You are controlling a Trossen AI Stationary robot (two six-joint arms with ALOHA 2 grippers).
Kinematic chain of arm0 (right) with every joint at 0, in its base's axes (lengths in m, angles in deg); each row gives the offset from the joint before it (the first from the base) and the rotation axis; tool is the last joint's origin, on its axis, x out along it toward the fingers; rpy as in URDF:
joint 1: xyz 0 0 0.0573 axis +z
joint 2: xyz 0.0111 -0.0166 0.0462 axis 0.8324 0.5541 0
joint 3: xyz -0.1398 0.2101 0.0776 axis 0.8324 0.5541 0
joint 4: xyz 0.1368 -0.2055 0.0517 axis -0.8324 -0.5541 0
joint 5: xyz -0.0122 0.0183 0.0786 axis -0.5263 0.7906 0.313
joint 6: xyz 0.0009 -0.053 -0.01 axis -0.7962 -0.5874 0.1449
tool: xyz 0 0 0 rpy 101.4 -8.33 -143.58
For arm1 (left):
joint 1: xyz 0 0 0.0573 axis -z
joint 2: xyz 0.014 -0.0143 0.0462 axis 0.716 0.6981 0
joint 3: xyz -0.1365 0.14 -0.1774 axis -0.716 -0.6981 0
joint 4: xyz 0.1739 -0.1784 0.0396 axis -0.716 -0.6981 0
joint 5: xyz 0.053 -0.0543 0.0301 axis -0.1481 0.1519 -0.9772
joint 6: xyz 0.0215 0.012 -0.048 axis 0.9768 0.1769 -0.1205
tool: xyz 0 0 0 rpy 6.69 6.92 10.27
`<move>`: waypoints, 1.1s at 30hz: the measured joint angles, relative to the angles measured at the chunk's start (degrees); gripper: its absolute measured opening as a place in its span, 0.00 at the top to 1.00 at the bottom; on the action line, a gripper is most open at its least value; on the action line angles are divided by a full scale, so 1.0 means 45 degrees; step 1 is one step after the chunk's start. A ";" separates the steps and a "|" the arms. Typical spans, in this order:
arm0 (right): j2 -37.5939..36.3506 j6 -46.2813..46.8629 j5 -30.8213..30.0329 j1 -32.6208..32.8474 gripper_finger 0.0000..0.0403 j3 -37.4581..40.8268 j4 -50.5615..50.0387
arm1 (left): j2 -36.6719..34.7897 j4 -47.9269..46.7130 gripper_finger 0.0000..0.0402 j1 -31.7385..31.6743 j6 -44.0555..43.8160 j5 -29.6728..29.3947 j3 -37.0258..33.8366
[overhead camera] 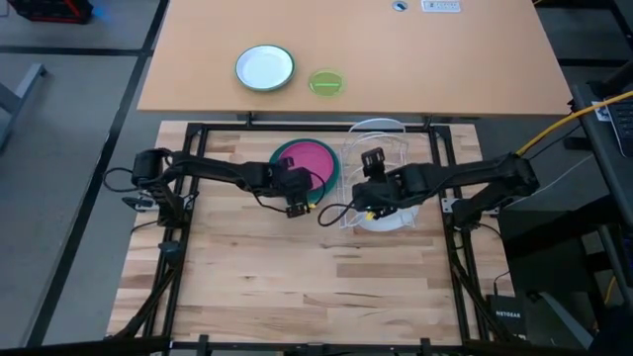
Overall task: Sort dishes
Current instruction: Put the pink plate in the dish rack
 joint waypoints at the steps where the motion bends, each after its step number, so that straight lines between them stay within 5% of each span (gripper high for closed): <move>1: 0.0000 0.0013 0.0005 0.0000 0.58 0.0195 0.0149 | 0.0082 0.0092 0.64 -0.0020 0.0049 0.0030 0.0011; 16: -0.0005 0.0056 0.0666 0.0000 0.58 0.0927 0.1144 | 0.1646 0.0336 0.68 -0.0597 0.0706 0.0524 0.0020; 23: -0.0005 0.0917 0.0675 0.0000 0.58 0.0846 0.1154 | 0.1581 0.0356 0.96 -0.0558 0.0944 -0.0514 0.0020; 33: -0.0019 0.1777 0.0204 -0.0184 0.58 -0.0251 0.1125 | 0.1364 0.0303 0.99 0.0083 0.0941 -0.3169 0.0015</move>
